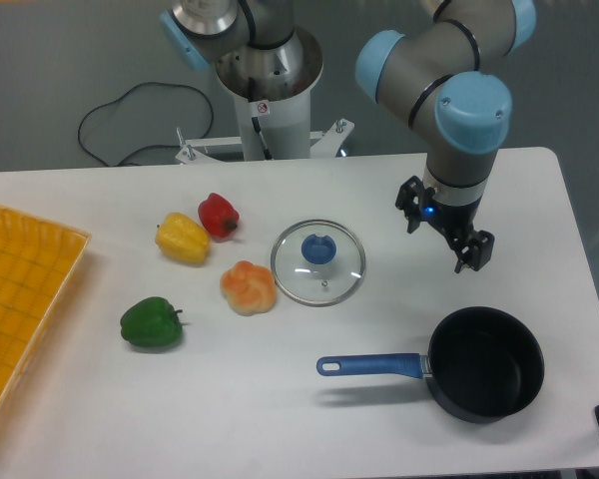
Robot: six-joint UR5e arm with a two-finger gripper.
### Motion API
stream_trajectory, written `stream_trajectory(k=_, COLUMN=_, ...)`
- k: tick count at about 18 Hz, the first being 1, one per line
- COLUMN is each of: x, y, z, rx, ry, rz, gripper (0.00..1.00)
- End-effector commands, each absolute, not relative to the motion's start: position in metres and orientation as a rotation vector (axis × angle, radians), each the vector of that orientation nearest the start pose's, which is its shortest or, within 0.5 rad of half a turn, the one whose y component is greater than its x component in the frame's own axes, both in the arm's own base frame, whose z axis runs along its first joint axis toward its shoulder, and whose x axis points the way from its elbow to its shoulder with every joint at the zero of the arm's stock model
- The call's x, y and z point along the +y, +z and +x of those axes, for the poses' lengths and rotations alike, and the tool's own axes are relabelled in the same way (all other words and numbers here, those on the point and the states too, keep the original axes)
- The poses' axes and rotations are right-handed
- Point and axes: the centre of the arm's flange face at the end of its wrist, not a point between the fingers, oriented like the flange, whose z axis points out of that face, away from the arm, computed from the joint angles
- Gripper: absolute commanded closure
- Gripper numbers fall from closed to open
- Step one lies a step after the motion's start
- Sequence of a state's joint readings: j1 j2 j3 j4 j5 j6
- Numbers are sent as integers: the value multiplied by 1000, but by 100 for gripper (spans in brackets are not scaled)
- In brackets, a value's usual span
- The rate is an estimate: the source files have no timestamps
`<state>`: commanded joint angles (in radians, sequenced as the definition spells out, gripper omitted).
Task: Pick up the bread
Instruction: 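Move the open gripper over the glass lid toward the orange bread roll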
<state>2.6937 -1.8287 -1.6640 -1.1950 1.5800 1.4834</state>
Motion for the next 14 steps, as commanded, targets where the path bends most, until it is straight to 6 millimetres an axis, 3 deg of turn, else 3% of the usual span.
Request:
stream_trajectory(k=2, x=364, y=342, z=-451, rx=566, ry=31, rz=-3093, gripper=0)
stream_trajectory(k=5, x=372, y=333, z=-423, rx=600, ry=-6, rz=-3091, gripper=0)
stream_trajectory(k=7, x=374, y=331, z=-420, rx=475, ry=11, rz=-3111, gripper=0)
stream_trajectory(k=10, x=397, y=323, z=-392, rx=277, ry=-4, rz=-3151, gripper=0)
stream_trajectory(k=14, x=416, y=309, z=-354, rx=186, ry=-48, rz=-3171, gripper=0)
